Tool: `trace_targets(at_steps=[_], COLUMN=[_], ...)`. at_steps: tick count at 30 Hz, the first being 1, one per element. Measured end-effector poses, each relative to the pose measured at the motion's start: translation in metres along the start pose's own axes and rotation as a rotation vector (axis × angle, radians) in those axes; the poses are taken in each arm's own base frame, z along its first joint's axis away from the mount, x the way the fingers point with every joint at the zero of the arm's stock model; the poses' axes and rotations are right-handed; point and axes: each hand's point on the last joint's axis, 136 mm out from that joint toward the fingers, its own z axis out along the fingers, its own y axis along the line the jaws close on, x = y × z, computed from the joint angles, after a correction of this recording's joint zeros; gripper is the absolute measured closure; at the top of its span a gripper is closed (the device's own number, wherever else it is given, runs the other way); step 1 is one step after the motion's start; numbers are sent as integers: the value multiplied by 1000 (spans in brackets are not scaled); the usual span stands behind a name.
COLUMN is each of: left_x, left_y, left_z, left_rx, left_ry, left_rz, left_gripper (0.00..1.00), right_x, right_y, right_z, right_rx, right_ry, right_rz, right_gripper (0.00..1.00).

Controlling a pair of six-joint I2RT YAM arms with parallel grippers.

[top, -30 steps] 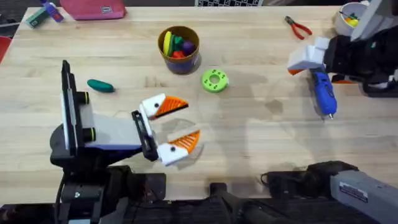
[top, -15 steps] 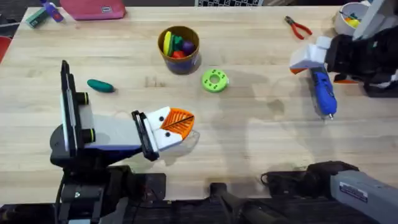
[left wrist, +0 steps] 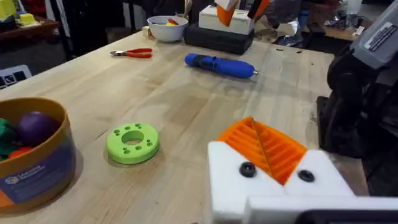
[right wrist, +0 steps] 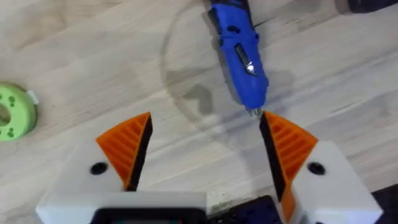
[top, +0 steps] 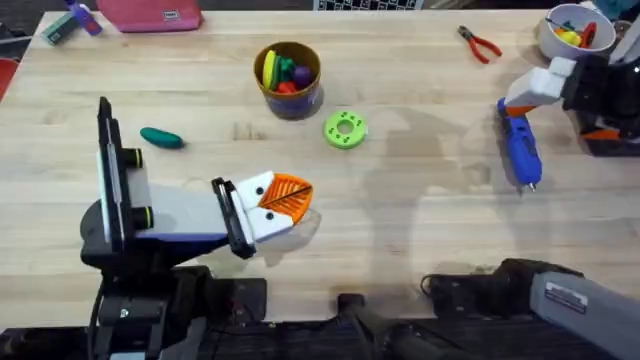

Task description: Pick up the gripper from the table and insert it into the empty holder that is missing its gripper. Then pick up a screw, insert it into the mounting hole, and use the screwdriver to tighten it. Finally, clean up the table by picking up the vegetable and placing it into the bucket.

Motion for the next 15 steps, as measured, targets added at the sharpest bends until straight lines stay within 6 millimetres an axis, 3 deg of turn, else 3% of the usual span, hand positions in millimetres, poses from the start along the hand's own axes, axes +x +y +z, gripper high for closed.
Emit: trace_targets(at_steps=[15], left_x=[0], left_y=[0], left_z=[0], left_rx=[0], left_ry=[0], left_rz=[0], left_gripper=[984], right_x=[-18], right_y=[-1], right_z=[42], right_rx=[16], right_ry=[70], right_rz=[-282], right_gripper=[8])
